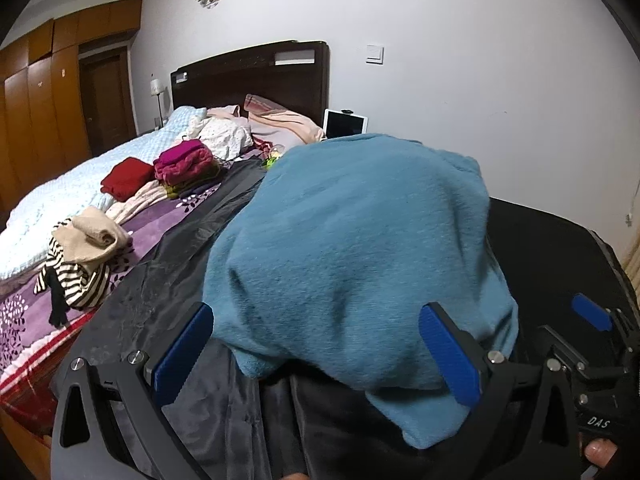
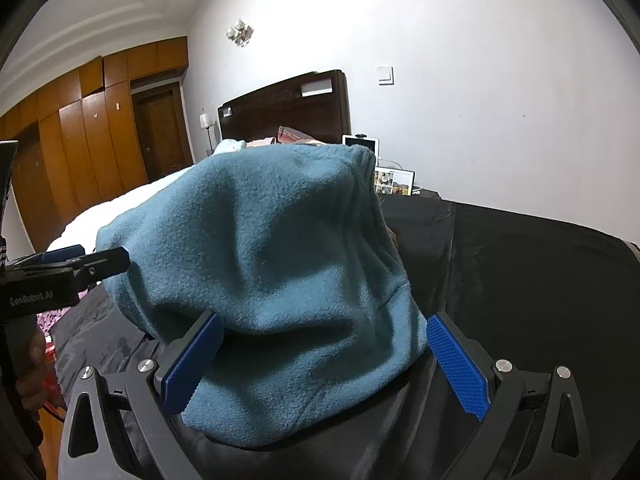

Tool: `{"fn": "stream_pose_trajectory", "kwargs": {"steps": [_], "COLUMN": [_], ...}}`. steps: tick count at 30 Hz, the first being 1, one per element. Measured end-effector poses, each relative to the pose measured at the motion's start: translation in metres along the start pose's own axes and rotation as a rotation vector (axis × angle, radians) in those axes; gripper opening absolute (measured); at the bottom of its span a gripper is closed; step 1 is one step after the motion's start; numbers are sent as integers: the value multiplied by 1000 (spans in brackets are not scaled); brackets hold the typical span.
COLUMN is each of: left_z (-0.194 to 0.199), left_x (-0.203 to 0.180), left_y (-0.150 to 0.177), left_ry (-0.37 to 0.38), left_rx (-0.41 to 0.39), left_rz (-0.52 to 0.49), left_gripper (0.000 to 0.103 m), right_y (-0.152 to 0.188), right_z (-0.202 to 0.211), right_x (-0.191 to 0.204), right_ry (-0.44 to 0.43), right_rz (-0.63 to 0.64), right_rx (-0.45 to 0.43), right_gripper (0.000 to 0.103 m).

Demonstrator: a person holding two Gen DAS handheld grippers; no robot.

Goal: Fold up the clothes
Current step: 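Position both grippers over the teal sweater lying on the black sheet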

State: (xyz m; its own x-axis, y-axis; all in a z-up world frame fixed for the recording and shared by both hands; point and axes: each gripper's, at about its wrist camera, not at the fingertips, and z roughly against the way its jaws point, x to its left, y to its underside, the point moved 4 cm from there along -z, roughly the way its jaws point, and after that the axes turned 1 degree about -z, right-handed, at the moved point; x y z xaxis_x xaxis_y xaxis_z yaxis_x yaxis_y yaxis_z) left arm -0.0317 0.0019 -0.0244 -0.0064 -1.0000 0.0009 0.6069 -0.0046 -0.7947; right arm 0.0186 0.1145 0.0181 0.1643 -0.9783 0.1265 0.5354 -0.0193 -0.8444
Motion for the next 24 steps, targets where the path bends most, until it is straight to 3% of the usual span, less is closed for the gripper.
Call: {"fn": "stream_pose_trajectory", "kwargs": {"steps": [5,7,12,18,24], "left_z": [5,-6,-8,-16,-20], "left_x": [-44,-37,-58,-56,-57], "left_y": [4,-1,-5,-7,-9], "left_ry": [21,53,25,28,13], "left_rx": [-32,6,-1,3,4], "left_rz": [19,77,25,22,14], "left_gripper": [103,103,103,103,103], "right_y": [7,8,14,4,-11], "right_z": [4,2,-24,-68,-85], "right_x": [-6,-12,-43,-64,-66], "right_ry": [-23,-14,22,51,57], "right_rz": [-130,-177,-258,-242,-237], "right_rx": [57,83,128,108,91], "right_gripper": [103,103,103,103,103]}}
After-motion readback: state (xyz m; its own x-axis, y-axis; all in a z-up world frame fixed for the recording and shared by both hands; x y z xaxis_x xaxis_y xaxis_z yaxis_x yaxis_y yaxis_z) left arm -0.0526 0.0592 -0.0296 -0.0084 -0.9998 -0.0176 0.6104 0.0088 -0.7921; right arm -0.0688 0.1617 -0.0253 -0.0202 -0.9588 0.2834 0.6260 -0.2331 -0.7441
